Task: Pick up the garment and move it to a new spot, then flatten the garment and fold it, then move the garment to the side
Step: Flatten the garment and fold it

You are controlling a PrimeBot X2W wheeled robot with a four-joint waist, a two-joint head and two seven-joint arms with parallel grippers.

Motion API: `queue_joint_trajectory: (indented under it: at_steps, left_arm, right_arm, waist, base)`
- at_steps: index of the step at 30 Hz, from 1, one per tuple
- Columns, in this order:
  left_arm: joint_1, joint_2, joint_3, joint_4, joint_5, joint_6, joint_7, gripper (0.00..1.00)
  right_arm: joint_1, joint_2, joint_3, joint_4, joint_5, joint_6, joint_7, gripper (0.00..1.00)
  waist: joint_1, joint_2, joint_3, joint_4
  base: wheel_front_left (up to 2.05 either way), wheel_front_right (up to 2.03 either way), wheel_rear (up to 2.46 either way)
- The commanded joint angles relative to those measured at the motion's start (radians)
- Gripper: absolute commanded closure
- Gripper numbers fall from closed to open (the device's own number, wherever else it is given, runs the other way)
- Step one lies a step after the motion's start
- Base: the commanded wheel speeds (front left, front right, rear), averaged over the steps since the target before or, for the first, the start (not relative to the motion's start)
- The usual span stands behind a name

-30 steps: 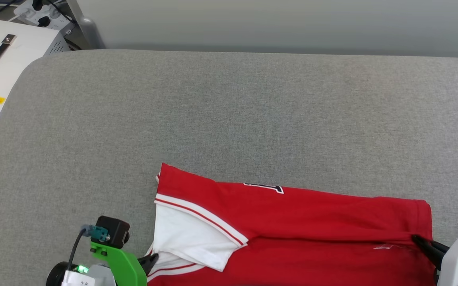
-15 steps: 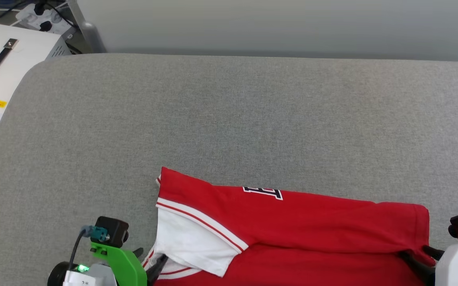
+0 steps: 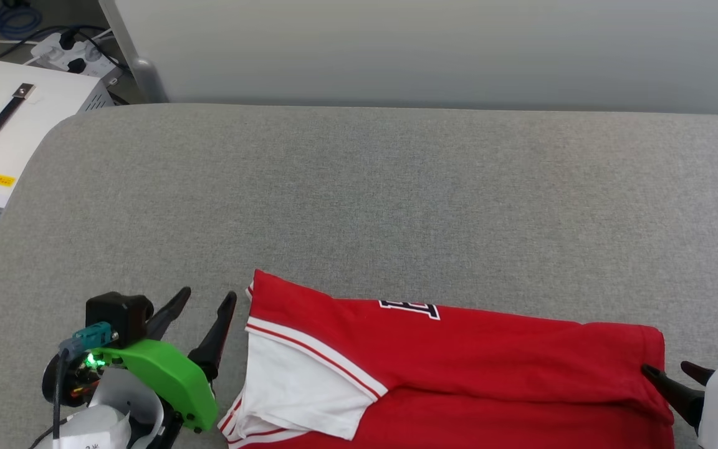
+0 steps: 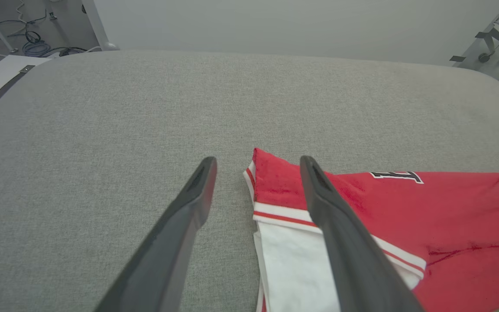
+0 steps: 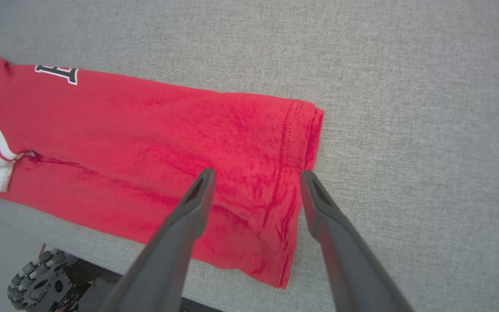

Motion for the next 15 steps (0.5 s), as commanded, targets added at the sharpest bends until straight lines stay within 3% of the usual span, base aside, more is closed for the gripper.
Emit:
queue_joint_trajectory:
  at_steps: [1, 8, 15]
  left_arm:
    - [-0.024, -0.013, 0.008, 0.003, 0.026, 0.002, -0.035, 0.00]
    - [-0.061, -0.055, 0.067, 0.026, 0.143, -0.007, -0.195, 0.00]
    - [-0.048, -0.116, 0.185, -0.001, 0.278, -0.030, -0.207, 0.00]
  right_arm:
    - [0.004, 0.027, -0.022, -0.011, -0.022, -0.001, 0.021, 0.00]
    - [-0.014, 0.152, -0.132, 0.005, -0.156, -0.001, 0.092, 0.00]
    - [-0.043, 0.236, -0.206, 0.074, -0.234, -0.001, 0.095, 0.00]
  waist:
    - [0.0000, -0.0001, 0.006, 0.001]
    - [0.0000, -0.0001, 0.042, 0.014]
    - [0.0000, -0.0001, 0.078, 0.024]
  base:
    - [0.00, 0.00, 0.00]
    - [0.00, 0.00, 0.00]
    - [0.00, 0.00, 0.00]
